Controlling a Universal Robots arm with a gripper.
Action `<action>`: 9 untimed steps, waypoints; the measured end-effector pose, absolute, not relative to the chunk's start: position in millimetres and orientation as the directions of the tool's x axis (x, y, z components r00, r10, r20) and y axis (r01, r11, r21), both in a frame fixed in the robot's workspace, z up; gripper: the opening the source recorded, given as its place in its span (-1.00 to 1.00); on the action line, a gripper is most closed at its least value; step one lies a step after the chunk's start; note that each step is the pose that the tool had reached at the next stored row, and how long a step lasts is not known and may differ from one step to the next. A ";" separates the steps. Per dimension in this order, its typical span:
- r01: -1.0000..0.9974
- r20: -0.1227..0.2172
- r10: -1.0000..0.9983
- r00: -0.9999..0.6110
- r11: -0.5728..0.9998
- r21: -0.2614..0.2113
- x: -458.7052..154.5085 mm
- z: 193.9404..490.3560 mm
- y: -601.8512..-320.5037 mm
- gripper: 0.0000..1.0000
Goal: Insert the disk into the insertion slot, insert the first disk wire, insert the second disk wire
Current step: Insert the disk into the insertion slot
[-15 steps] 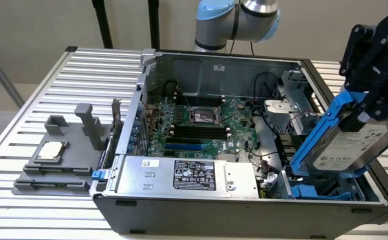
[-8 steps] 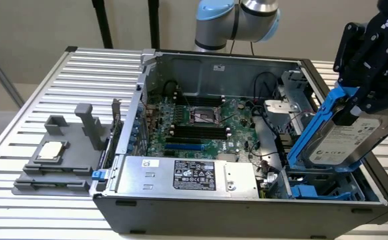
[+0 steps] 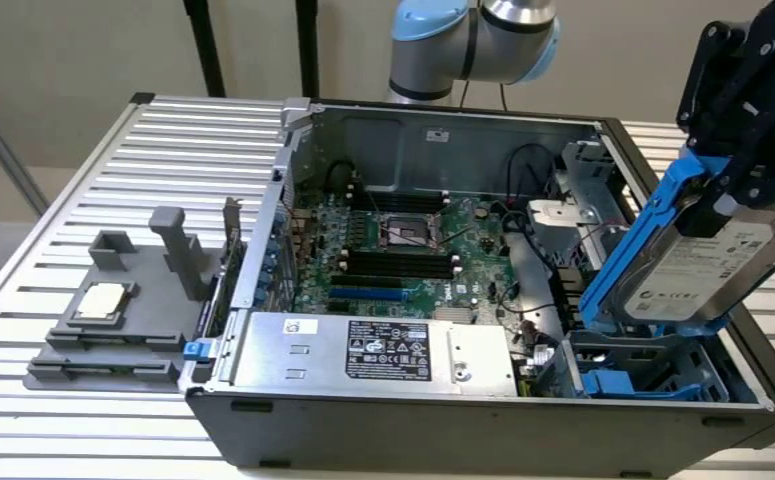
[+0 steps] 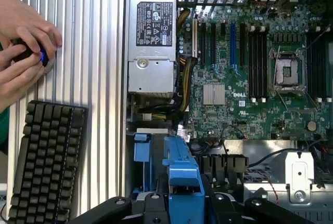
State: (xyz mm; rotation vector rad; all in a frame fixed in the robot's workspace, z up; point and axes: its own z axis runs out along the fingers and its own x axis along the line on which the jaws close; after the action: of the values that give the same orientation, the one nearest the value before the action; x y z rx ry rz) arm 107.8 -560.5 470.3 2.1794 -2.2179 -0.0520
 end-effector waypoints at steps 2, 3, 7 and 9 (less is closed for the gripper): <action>-0.999 -0.001 -1.000 -0.018 0.017 0.047 107.8 479.8 -560.6 -0.35; -0.999 0.000 -1.000 -0.017 0.017 0.047 107.8 482.3 -560.5 -0.35; -0.999 -0.001 -1.000 -0.017 0.017 0.047 108.1 479.4 -560.5 -0.35; -0.999 -0.001 -1.000 -0.017 0.017 0.047 108.1 475.8 -560.5 -0.35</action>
State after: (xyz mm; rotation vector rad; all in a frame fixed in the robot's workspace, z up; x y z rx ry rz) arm 108.1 -560.5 475.8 2.1789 -2.2171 -0.0529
